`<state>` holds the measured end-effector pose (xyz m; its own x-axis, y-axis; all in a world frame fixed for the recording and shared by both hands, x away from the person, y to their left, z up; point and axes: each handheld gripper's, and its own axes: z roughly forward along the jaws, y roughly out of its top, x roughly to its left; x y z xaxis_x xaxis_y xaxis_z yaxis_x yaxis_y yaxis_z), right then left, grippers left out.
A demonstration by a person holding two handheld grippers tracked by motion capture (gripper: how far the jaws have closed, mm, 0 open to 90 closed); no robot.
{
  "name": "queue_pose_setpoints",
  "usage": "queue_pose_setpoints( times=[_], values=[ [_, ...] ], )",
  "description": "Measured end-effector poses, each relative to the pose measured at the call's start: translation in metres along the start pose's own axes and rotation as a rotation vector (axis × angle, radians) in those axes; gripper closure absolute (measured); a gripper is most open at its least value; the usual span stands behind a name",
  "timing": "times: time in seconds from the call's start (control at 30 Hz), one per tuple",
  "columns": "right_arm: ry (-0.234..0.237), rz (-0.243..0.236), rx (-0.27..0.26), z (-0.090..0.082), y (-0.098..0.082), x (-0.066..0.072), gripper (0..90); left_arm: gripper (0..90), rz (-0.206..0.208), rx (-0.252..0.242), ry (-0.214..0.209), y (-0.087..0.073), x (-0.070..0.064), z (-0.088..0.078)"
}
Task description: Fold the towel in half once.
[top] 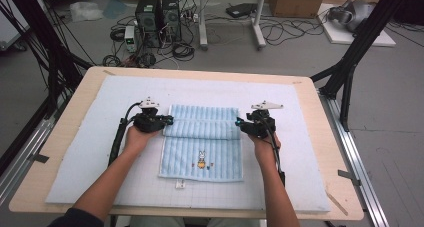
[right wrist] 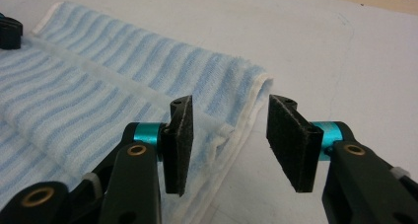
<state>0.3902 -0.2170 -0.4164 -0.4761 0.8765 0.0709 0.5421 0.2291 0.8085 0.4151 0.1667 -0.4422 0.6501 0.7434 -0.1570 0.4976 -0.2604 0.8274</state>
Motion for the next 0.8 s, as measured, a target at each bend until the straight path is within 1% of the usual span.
queue_pose_setpoints(
  times=[0.1,0.13,0.17,0.23,0.3,0.37,0.43,0.5,0.53,0.6,0.63,0.67,0.73,0.77,0.8],
  values=[
    [-0.005,0.009,-0.005,-0.002,0.0,-0.003,52.9,83.0,-0.001,-0.026,-0.018,0.002,-0.002,-0.006],
    [-0.003,0.02,-0.008,-0.004,0.0,-0.004,53.4,83.0,0.004,-0.034,-0.021,0.002,-0.003,-0.008],
    [-0.001,0.029,-0.013,-0.005,0.0,-0.005,54.5,83.1,-0.001,-0.047,-0.029,0.001,-0.004,-0.01],
    [0.017,0.045,-0.024,-0.006,0.0,-0.007,55.6,83.2,-0.003,-0.06,-0.04,0.0,-0.005,-0.014],
    [0.036,0.042,-0.019,-0.006,-0.001,-0.007,55.8,83.3,-0.01,-0.076,-0.049,-0.002,-0.006,-0.018],
    [0.06,0.038,-0.018,-0.002,0.0,-0.005,55.7,83.4,-0.017,-0.082,-0.051,-0.004,-0.006,-0.02],
    [0.046,0.021,-0.005,0.004,0.001,-0.001,55.9,83.4,-0.03,-0.078,-0.06,-0.006,-0.007,-0.021],
    [0.029,0.009,0.015,0.012,0.0,0.001,56.8,83.4,-0.026,-0.077,-0.062,-0.005,-0.008,-0.021],
    [0.03,0.011,0.031,0.016,0.0,0.002,56.8,83.4,-0.024,-0.081,-0.063,-0.005,-0.009,-0.022],
    [0.023,-0.009,0.064,0.026,0.001,0.004,56.8,83.4,-0.023,-0.082,-0.07,-0.004,-0.01,-0.022],
    [0.021,-0.014,0.082,0.03,0.001,0.005,58.0,83.4,-0.027,-0.083,-0.069,-0.004,-0.011,-0.022],
    [0.019,-0.021,0.092,0.033,0.001,0.006,61.0,83.5,-0.028,-0.081,-0.073,-0.004,-0.012,-0.022],
    [0.012,-0.052,0.119,0.036,0.0,0.008,74.6,83.7,-0.033,-0.083,-0.081,-0.004,-0.012,-0.023],
    [0.022,-0.059,0.133,0.036,-0.001,0.008,79.7,83.8,-0.038,-0.086,-0.082,-0.005,-0.013,-0.023],
    [0.027,-0.07,0.128,0.035,-0.001,0.009,81.5,83.8,-0.039,-0.096,-0.083,-0.005,-0.013,-0.025]
  ],
)
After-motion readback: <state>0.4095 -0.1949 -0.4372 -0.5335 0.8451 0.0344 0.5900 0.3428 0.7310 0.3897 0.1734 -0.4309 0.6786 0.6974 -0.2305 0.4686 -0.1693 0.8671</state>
